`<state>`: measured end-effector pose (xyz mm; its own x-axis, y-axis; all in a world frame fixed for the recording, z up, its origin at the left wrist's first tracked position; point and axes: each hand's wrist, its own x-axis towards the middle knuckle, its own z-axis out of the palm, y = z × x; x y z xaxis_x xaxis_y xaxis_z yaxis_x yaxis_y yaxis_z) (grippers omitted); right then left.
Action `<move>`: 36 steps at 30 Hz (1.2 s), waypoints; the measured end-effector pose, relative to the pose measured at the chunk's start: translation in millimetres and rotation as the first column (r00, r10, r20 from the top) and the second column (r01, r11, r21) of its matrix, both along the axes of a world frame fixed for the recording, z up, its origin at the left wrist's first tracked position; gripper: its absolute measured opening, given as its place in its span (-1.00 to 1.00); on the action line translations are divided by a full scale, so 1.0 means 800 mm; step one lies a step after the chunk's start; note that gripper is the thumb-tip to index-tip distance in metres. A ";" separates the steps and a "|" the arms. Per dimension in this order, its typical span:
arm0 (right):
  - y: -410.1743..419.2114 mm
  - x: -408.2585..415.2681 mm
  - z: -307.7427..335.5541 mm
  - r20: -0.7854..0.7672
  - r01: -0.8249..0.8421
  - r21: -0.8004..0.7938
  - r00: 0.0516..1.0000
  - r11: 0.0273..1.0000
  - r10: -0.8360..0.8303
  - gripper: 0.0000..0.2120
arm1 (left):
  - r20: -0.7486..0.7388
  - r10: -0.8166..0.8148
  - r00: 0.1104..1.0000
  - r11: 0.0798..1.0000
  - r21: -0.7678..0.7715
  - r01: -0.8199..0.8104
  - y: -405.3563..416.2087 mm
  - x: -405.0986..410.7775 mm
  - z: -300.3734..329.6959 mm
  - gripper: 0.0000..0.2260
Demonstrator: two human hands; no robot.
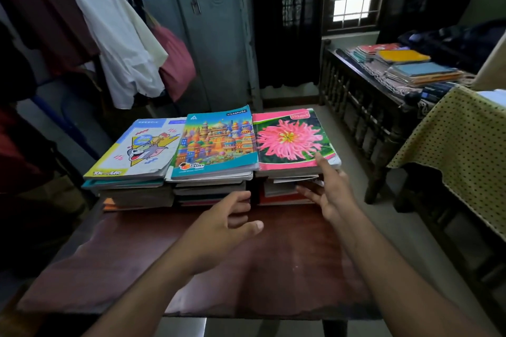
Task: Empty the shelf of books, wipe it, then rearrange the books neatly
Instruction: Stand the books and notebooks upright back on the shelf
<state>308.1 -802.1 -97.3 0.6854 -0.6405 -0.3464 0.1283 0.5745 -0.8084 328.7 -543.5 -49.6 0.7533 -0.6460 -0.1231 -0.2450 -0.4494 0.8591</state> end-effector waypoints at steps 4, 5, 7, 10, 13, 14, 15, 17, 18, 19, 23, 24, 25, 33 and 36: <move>-0.004 -0.002 -0.001 0.016 0.009 -0.004 1.000 1.000 -0.008 -0.68 | -0.034 -0.002 0.999 1.000 0.000 0.002 -0.001 -0.010 -0.004 -0.41; -0.002 -0.009 0.000 0.023 0.014 -0.005 1.000 1.000 -0.014 -0.63 | -0.043 -0.003 0.999 1.000 -0.001 0.003 -0.001 -0.013 -0.007 -0.41; 0.005 -0.027 0.001 0.042 0.016 0.006 0.999 1.000 -0.016 -0.57 | -0.074 0.009 0.997 1.000 -0.027 -0.011 0.000 -0.017 -0.011 -0.47; 0.015 -0.081 0.000 0.023 -0.053 0.029 0.998 0.998 0.053 -0.61 | -0.232 0.108 0.967 0.980 -0.139 -0.143 -0.005 -0.030 -0.018 -0.45; 0.022 -0.144 0.004 -0.002 -0.212 0.026 0.977 0.977 0.212 -0.52 | -0.508 0.181 0.842 0.918 -0.220 -0.330 -0.018 -0.052 -0.028 -0.44; 0.026 -0.162 0.005 -0.003 -0.258 0.024 0.966 0.966 0.258 -0.46 | -0.580 0.167 0.797 0.905 -0.231 -0.357 -0.023 -0.060 -0.029 -0.45; 0.032 -0.177 0.004 -0.001 -0.296 0.020 0.955 0.955 0.296 -0.43 | -0.634 0.140 0.760 0.897 -0.243 -0.368 -0.027 -0.066 -0.031 -0.47; 0.050 -0.202 -0.001 0.025 -0.373 0.026 0.928 0.927 0.373 -0.38 | -0.680 0.116 0.724 0.887 -0.257 -0.384 -0.034 -0.077 -0.034 -0.54; 0.062 -0.212 -0.006 0.035 -0.419 0.035 0.908 0.907 0.418 -0.33 | -0.680 0.134 0.721 0.880 -0.252 -0.402 -0.034 -0.083 -0.035 -0.57; 0.073 -0.219 -0.011 0.032 -0.465 0.036 0.885 0.885 0.464 -0.29 | -0.660 0.173 0.731 0.877 -0.235 -0.420 -0.032 -0.084 -0.038 -0.60; 0.107 -0.231 -0.021 -0.039 -0.628 0.028 0.777 0.778 0.629 -0.27 | -0.548 0.261 0.795 0.913 -0.127 -0.388 0.003 -0.080 -0.040 -0.70; 0.112 -0.233 -0.021 -0.033 -0.647 0.066 0.759 0.760 0.650 -0.28 | -0.536 0.261 0.803 0.924 -0.103 -0.369 0.013 -0.079 -0.037 -0.72; 0.117 -0.235 -0.021 -0.019 -0.663 0.128 0.742 0.738 0.670 -0.31 | -0.527 0.264 0.808 0.930 -0.083 -0.358 0.024 -0.077 -0.038 -0.72; 0.162 -0.225 -0.003 -0.109 -0.854 0.041 0.512 0.518 0.852 -0.63 | -0.553 0.358 0.752 0.875 -0.081 -0.477 0.117 -0.099 -0.049 -0.61; 0.183 -0.196 -0.002 -0.202 -0.931 -0.003 0.359 0.366 0.911 -0.65 | -0.541 0.409 0.735 0.814 -0.149 -0.562 0.158 -0.108 -0.045 -0.68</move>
